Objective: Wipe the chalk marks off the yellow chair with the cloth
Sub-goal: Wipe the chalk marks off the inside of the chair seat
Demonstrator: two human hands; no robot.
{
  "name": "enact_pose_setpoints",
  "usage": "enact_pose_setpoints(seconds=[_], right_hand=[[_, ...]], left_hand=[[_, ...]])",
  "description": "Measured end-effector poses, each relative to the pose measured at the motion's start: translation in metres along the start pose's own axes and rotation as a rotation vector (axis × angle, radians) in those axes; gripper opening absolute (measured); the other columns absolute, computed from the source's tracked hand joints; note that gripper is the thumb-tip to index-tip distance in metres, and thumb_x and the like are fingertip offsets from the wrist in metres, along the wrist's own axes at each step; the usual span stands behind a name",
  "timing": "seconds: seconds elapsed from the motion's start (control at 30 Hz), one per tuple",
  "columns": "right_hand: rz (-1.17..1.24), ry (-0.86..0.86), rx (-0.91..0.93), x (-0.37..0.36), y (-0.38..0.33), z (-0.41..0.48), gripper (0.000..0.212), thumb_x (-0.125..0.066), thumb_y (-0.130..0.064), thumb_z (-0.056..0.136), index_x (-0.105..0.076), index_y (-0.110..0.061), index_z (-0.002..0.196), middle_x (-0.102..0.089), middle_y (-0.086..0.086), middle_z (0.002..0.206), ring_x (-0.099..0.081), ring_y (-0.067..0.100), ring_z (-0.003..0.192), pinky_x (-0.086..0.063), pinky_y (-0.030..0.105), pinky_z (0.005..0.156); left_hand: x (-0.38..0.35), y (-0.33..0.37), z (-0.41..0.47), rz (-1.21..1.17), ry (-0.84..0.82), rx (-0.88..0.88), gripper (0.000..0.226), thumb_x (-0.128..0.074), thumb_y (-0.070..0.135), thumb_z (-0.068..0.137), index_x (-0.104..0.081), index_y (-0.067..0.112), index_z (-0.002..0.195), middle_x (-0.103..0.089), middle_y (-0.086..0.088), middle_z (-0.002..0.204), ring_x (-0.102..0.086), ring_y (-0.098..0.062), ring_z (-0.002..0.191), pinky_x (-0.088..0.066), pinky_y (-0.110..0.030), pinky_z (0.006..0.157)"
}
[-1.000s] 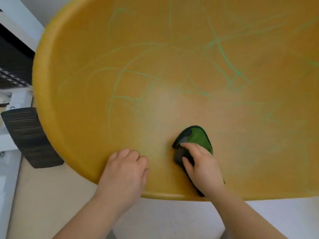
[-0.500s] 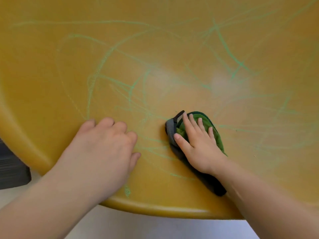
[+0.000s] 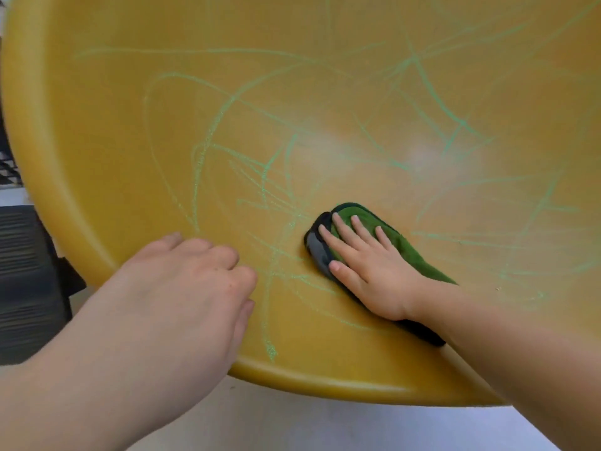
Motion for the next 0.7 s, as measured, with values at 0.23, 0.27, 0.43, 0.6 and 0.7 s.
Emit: enact_pose_setpoints(seconds=[0.23,0.27,0.43,0.6,0.7], right_hand=[[0.129,-0.132,0.258,-0.013,-0.033,-0.056,0.050,-0.011,-0.056,0.105,0.000,-0.060,0.154,0.023,-0.034,0.162,0.030,-0.001,0.149,0.022,0.030,0.121],[0.116,-0.119,0.243,-0.012,-0.029,-0.051,0.050,-0.007,-0.058,0.103,-0.001,-0.061,0.153,0.023,-0.034,0.162,0.030,-0.001,0.149,0.021,0.030,0.121],[-0.082,0.116,0.006,0.009,0.018,0.035,0.056,0.010,-0.073,0.092,0.014,-0.065,0.147,0.028,-0.023,0.163,0.031,0.015,0.152,0.011,0.049,0.126],[-0.093,0.236,-0.144,0.027,0.033,0.091,0.059,-0.009,-0.059,0.105,0.011,-0.045,0.159,0.023,-0.011,0.168,0.025,0.022,0.155,0.006,0.054,0.126],[-0.068,0.164,-0.067,0.019,0.012,0.070,0.062,-0.007,-0.061,0.104,0.019,-0.041,0.157,0.028,-0.009,0.166,0.028,0.021,0.153,0.006,0.053,0.127]], left_hand=[[0.003,-0.012,-0.004,-0.062,0.181,-0.072,0.034,-0.038,0.037,0.078,-0.069,0.023,0.073,-0.066,0.003,0.075,-0.068,-0.027,0.072,-0.053,-0.050,0.085],[0.003,-0.012,-0.002,-0.082,0.197,-0.082,0.033,-0.038,0.036,0.078,-0.069,0.024,0.072,-0.066,0.003,0.074,-0.068,-0.027,0.070,-0.054,-0.051,0.083],[0.008,-0.022,0.000,-0.110,0.222,-0.084,0.034,-0.040,0.041,0.080,-0.069,0.023,0.079,-0.069,-0.001,0.086,-0.069,-0.029,0.085,-0.047,-0.051,0.093],[0.015,-0.032,-0.002,-0.098,0.243,-0.052,0.036,-0.044,0.043,0.083,-0.071,0.021,0.088,-0.071,-0.004,0.103,-0.067,-0.032,0.104,-0.033,-0.052,0.100],[0.019,-0.035,-0.001,-0.114,0.312,-0.029,0.033,-0.047,0.041,0.082,-0.072,0.020,0.084,-0.071,-0.005,0.102,-0.067,-0.033,0.103,-0.035,-0.052,0.098]])
Point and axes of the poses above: each hand's wrist, its own z-axis towards the middle knuckle, its own x-axis out of the back of the hand, y = z × x, the point moved 3 cm from there along z, towards the middle knuckle
